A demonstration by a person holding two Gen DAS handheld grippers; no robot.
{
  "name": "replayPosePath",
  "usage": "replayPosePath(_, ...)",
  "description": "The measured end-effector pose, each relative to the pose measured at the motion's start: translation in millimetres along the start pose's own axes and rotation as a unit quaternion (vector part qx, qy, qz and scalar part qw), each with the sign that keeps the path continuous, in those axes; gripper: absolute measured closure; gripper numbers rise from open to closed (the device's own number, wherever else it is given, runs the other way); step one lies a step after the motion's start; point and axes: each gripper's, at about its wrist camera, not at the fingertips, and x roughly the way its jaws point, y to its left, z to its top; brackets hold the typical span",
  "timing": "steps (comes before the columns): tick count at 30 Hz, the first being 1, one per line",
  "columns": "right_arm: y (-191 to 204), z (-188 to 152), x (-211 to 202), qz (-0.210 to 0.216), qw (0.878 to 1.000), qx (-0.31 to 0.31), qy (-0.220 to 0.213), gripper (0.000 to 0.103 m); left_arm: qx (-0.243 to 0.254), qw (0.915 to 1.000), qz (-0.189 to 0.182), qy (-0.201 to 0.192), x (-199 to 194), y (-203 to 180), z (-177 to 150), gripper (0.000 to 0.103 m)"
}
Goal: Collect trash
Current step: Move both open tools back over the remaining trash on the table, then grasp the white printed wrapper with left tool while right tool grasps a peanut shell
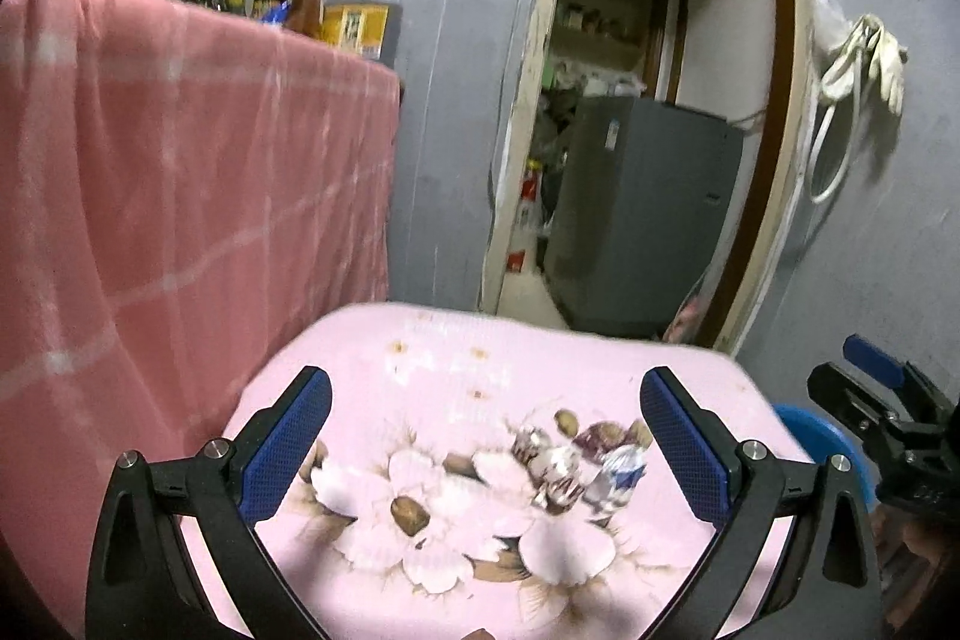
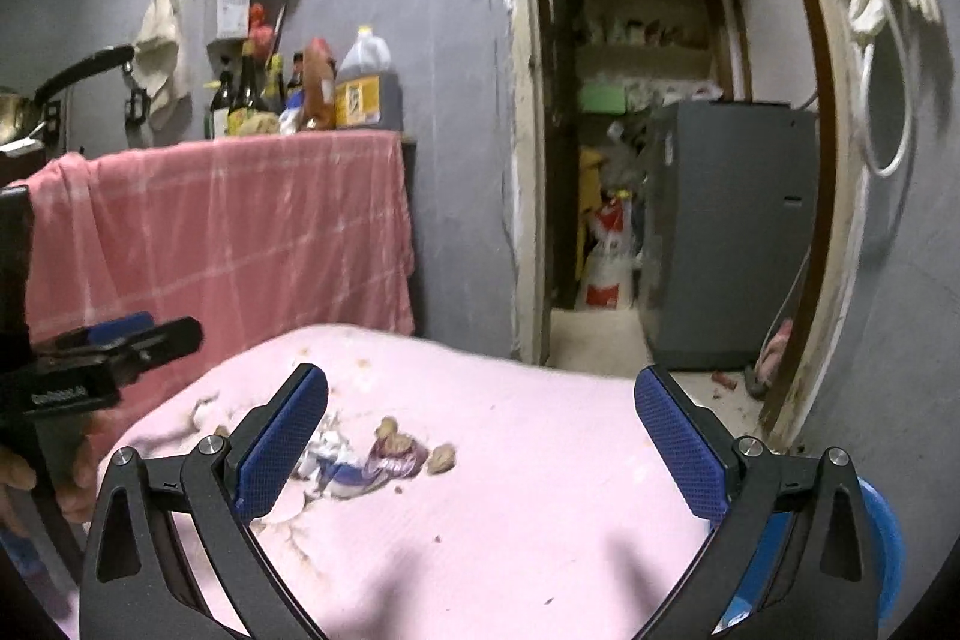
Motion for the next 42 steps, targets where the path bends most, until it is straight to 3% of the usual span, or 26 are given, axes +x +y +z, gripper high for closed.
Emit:
replayPosePath(6,2,-10,17,-0.002,0.999,-0.011,0.041,0.010,0.017,0.9988,0.011,0.045,23,0,-11,0.002)
replayPosePath(10,-4,-15,36,-0.003,0.997,0.001,0.081,0.027,0.018,0.9971,-0.002,0.074,37,1,-18,0.003)
replayPosePath(14,-6,-22,62,-0.009,0.990,0.000,0.139,0.038,0.009,0.9951,-0.015,0.098,50,2,-22,0.004)
replayPosePath(18,-6,-28,86,0.001,0.983,-0.006,0.185,0.049,0.007,0.9920,-0.029,0.123,66,-1,-19,0.019)
replayPosePath(22,-1,-28,98,0.013,0.978,-0.017,0.206,0.051,0.010,0.9874,-0.039,0.153,80,-4,-20,0.035)
replayPosePath(24,3,-27,103,0.012,0.977,-0.029,0.213,0.052,0.009,0.9840,-0.047,0.172,87,-5,-22,0.050)
replayPosePath(28,9,-27,115,0.023,0.971,-0.048,0.234,0.065,0.000,0.9812,-0.066,0.181,89,-3,-23,0.053)
replayPosePath(31,11,-33,128,0.044,0.961,-0.046,0.268,0.070,-0.001,0.9787,-0.079,0.189,92,-4,-23,0.055)
replayPosePath(42,1,-38,140,0.086,0.950,-0.004,0.299,0.076,0.009,0.9700,-0.115,0.214,103,-11,-23,0.074)
